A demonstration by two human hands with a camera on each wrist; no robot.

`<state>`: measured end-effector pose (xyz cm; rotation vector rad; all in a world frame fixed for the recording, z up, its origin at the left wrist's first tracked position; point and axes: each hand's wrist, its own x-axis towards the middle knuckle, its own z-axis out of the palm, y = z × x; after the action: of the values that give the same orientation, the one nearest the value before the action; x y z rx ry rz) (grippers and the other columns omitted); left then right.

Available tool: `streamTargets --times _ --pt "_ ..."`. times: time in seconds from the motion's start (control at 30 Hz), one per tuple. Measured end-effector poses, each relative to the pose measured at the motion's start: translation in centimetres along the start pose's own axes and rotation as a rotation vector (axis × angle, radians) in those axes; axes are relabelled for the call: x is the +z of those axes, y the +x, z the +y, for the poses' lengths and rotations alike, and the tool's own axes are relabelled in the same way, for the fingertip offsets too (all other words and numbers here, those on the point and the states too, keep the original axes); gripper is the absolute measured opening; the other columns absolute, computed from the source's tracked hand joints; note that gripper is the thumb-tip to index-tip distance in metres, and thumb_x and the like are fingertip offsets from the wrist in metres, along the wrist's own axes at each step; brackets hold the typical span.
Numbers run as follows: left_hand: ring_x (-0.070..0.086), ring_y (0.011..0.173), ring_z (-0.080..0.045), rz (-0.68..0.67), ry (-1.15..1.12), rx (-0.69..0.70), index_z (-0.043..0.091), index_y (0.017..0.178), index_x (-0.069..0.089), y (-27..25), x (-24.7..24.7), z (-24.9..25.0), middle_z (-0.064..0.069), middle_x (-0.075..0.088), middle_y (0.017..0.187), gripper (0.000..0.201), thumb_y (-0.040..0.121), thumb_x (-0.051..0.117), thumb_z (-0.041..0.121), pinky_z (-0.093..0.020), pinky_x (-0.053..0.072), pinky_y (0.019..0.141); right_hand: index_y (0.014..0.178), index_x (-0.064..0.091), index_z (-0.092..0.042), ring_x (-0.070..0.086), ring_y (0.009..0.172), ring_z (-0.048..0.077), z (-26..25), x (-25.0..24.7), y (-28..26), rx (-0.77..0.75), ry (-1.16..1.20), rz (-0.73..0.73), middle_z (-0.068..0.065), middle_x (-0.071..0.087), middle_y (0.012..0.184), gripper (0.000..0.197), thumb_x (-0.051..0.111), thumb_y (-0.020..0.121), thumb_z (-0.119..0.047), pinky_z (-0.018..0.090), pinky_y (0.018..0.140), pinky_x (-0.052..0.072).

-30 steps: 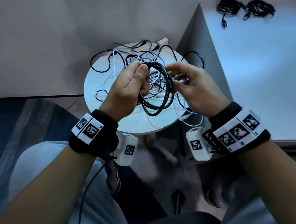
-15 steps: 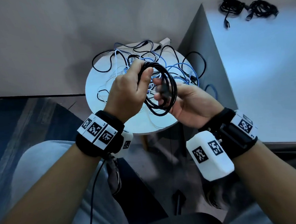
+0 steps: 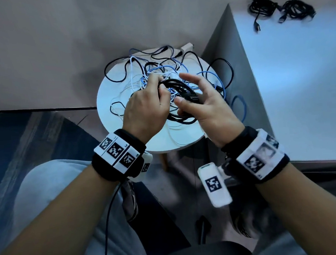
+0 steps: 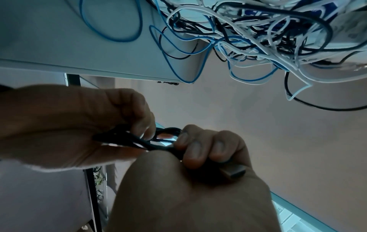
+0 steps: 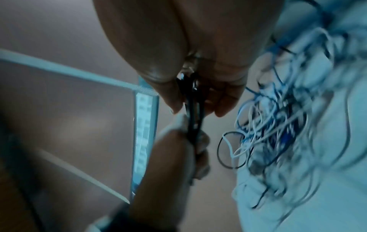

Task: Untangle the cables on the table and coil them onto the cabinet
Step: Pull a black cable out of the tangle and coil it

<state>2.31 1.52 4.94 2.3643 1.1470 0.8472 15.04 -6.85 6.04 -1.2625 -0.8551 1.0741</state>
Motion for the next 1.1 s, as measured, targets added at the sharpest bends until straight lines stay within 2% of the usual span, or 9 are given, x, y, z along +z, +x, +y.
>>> streamTargets --times 0.2,0.27,0.33,0.47,0.6,0.73,0.8,0.93,1.1 --pt "0.054 0.062 -0.030 -0.014 -0.041 -0.029 0.014 0.108 0.053 0.1 -0.1 -0.3 -0.002 0.055 0.063 0.018 0.103 0.040 0.027 -0.041 0.034 0.056 0.112 0.069 -0.026 0.072 0.083 0.023 0.6 -0.4 0.3 -0.175 -0.214 0.144 -0.002 0.074 0.097 0.018 0.063 0.098 -0.019 0.030 0.076 0.056" --pt "0.048 0.051 -0.014 0.012 -0.082 -0.017 0.018 0.101 0.054 0.4 -0.5 -0.7 0.003 0.048 0.055 0.018 0.103 0.041 0.030 -0.036 0.034 0.054 0.108 0.071 -0.011 0.072 0.080 0.029 -0.6 -1.0 0.5 -0.125 -0.132 0.125 0.010 0.073 0.096 0.014 0.061 0.098 -0.013 0.033 0.073 0.060" --pt "0.042 0.046 -0.015 0.042 -0.153 -0.004 0.019 0.094 0.054 0.9 -1.1 -0.8 0.002 0.039 0.048 0.023 0.106 0.041 0.035 -0.026 0.029 0.048 0.104 0.069 0.001 0.071 0.079 0.033 -2.2 -2.0 0.6 -0.057 -0.073 0.106 0.022 0.073 0.098 0.018 0.059 0.099 -0.014 0.038 0.074 0.061" --pt "0.041 0.048 -0.022 0.014 -0.220 0.055 0.014 0.096 0.058 1.2 -1.4 -0.8 -0.014 0.046 0.054 0.043 0.106 0.032 0.047 -0.038 0.034 0.050 0.099 0.069 -0.006 0.075 0.080 0.031 -3.4 -3.6 0.6 0.067 -0.030 0.086 0.018 0.075 0.103 0.022 0.060 0.099 -0.026 0.037 0.074 0.059" --pt "0.040 0.048 -0.012 -0.104 -0.227 0.073 0.022 0.107 0.056 0.9 -0.6 -1.1 0.006 0.041 0.051 0.028 0.106 0.037 0.043 -0.023 0.027 0.049 0.097 0.067 -0.006 0.075 0.079 0.029 -3.3 -4.1 0.8 0.126 0.125 0.080 0.017 0.074 0.102 0.024 0.064 0.092 -0.029 0.033 0.069 0.060" --pt "0.065 0.079 -0.008 -0.402 -0.597 0.045 0.014 0.136 0.046 0.9 -0.8 -1.5 0.008 0.071 0.092 0.034 0.106 0.047 0.027 -0.026 0.051 0.072 0.093 0.063 -0.007 0.074 0.071 0.024 -3.6 -4.9 1.1 0.150 0.238 0.101 0.010 0.073 0.088 0.019 0.062 0.093 -0.027 0.027 0.059 0.059" --pt "0.061 0.074 -0.006 -0.453 -0.755 -0.005 0.012 0.139 0.040 0.9 -1.0 -1.3 0.012 0.069 0.091 0.039 0.102 0.052 0.016 -0.020 0.048 0.068 0.092 0.061 -0.009 0.074 0.069 0.022 -3.5 -5.1 1.2 0.128 0.257 0.107 0.007 0.072 0.085 0.016 0.061 0.095 -0.025 0.024 0.058 0.058" --pt "0.067 0.071 -0.018 -0.361 -0.940 -0.088 0.011 0.137 0.038 0.8 -1.3 -0.3 0.001 0.070 0.088 0.045 0.098 0.060 0.013 -0.027 0.055 0.064 0.097 0.059 -0.008 0.074 0.075 0.021 -3.2 -4.8 1.2 0.062 0.281 0.066 0.009 0.073 0.091 0.022 0.065 0.086 -0.026 0.023 0.065 0.056" --pt "0.068 0.088 -0.021 -0.246 -1.056 -0.140 0.007 0.138 0.039 0.9 -1.2 0.3 -0.012 0.063 0.099 0.047 0.097 0.060 0.010 -0.033 0.060 0.071 0.108 0.057 -0.008 0.071 0.093 0.030 -2.1 -4.2 1.2 0.129 0.365 0.049 0.018 0.071 0.104 0.013 0.059 0.096 -0.013 0.026 0.074 0.059"
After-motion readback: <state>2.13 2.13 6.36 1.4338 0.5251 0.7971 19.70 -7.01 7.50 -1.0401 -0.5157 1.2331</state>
